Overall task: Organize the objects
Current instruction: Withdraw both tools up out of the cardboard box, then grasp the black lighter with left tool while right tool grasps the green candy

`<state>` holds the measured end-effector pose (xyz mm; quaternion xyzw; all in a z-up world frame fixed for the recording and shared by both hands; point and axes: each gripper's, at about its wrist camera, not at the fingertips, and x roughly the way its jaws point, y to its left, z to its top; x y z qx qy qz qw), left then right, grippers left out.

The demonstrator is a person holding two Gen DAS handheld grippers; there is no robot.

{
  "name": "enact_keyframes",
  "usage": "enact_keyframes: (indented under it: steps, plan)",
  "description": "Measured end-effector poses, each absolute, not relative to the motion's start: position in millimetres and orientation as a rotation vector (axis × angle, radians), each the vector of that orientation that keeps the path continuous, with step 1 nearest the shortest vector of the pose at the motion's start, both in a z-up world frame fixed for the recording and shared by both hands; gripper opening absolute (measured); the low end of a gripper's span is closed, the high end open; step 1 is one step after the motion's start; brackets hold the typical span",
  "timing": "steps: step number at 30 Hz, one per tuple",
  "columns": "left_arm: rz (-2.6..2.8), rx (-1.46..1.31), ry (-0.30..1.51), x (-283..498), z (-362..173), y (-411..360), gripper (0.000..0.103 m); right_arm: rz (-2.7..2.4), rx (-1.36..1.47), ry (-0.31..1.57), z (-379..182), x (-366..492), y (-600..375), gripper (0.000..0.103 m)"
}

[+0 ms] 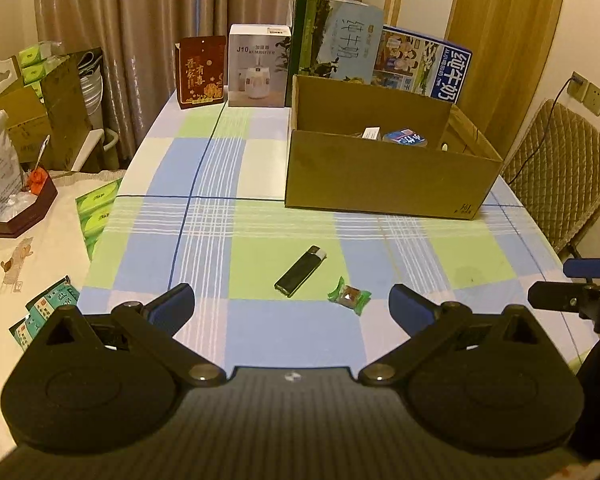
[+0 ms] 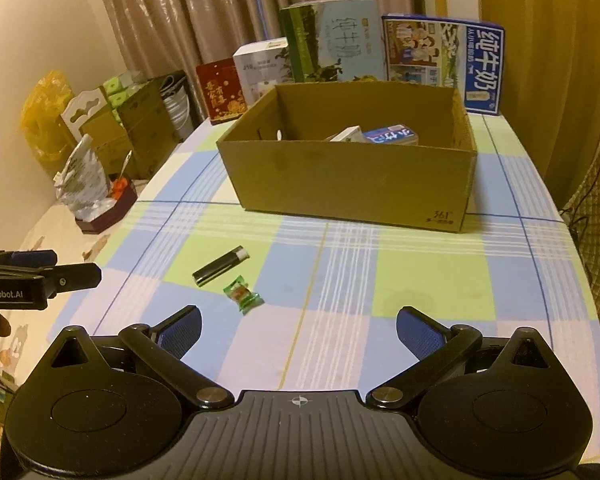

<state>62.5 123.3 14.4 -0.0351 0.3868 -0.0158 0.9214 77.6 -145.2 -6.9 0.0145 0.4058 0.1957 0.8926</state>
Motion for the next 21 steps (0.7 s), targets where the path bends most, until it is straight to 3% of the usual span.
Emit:
enact_keyframes:
  steps: [9,18,21]
  plan:
    - [-0.048,-0.043,0.827,73,-3,134,0.102,0.481,-0.036,0.832,-29,87,-121,0.099]
    - [-0.083,-0.015,0.858,101,-25,146,0.102,0.573,-0.113,0.854,-67,114,-95,0.079]
    - [-0.112,0.016,0.865,113,-33,147,0.102,0.602,-0.154,0.861,-81,124,-84,0.068]
